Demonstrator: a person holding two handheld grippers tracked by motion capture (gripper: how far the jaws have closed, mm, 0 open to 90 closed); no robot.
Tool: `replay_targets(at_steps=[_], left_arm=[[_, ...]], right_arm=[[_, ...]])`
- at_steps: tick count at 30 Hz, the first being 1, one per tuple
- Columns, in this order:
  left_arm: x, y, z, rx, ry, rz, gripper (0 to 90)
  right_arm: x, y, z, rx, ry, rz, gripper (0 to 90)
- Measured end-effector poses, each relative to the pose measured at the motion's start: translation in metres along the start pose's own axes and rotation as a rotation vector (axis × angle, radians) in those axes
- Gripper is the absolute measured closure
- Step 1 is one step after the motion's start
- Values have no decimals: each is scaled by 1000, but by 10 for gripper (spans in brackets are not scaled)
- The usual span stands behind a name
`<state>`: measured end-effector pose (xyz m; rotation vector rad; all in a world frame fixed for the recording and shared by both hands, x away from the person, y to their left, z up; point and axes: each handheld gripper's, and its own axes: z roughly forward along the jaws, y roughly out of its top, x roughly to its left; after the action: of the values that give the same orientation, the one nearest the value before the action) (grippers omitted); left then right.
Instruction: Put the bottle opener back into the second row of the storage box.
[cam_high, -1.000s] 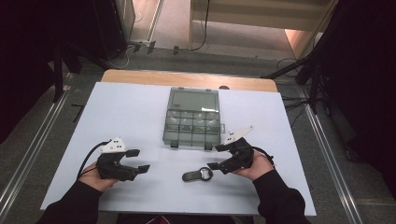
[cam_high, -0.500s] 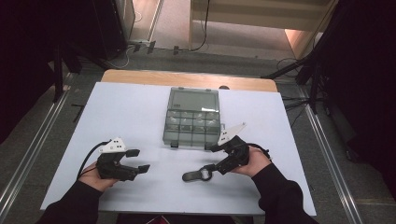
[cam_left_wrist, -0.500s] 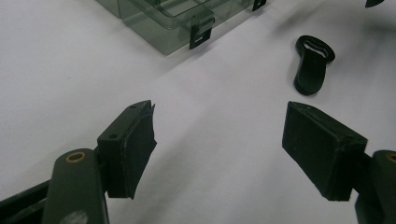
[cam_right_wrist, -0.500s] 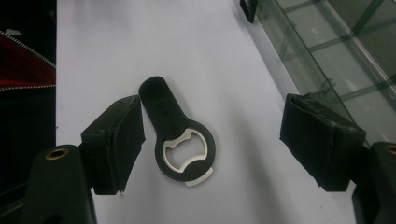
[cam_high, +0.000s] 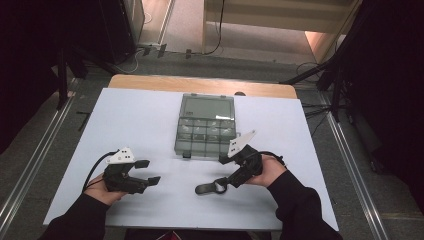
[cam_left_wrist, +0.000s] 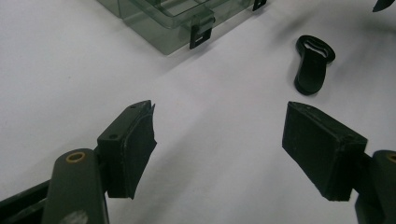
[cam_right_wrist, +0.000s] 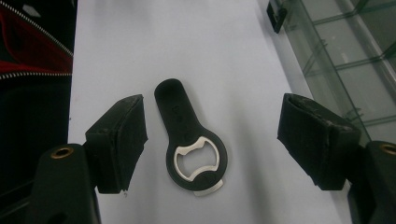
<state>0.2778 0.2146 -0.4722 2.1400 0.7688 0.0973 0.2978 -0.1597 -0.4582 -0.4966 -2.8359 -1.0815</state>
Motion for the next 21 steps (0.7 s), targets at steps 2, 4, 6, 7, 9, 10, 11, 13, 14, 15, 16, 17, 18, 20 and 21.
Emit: replay_targets(at_steps=[2,4,6,7,9,10,11,13,14,15,16,17,18,20,21], left_arm=[[0,0,0,-1,2,-1,252],[0,0,0,0,3,-2,252],[1,0,0,1,3,-2,252],[1,0,0,1,4,-1,253],[1,0,0,1,4,-1,252],[1,0,0,1,4,0,252],[1,0,0,1,4,0,252],[1,0,0,1,4,-1,252],[1,0,0,1,3,-1,252],[1,0,0,1,3,-1,252],[1,0,0,1,2,-1,252],[1,0,0,1,2,-1,252],[1,0,0,-1,2,-3,253],[1,0,0,-1,2,-3,252],[1,0,0,-1,2,-4,252]], right_arm=[[1,2,3,25,1,-21,259],[1,2,4,28,2,-28,261],[2,3,6,41,4,-41,264],[2,4,6,46,4,-43,266],[2,6,9,60,12,-57,266],[2,7,11,69,12,-57,266],[2,8,11,80,7,-45,266],[2,10,14,86,16,-57,267],[2,10,14,86,16,-57,267],[3,11,15,95,20,-71,271],[5,13,18,107,11,-84,275],[5,13,19,109,15,-91,277],[6,14,20,119,9,-87,278],[6,14,21,119,16,-95,279],[6,14,22,123,18,-99,280]])
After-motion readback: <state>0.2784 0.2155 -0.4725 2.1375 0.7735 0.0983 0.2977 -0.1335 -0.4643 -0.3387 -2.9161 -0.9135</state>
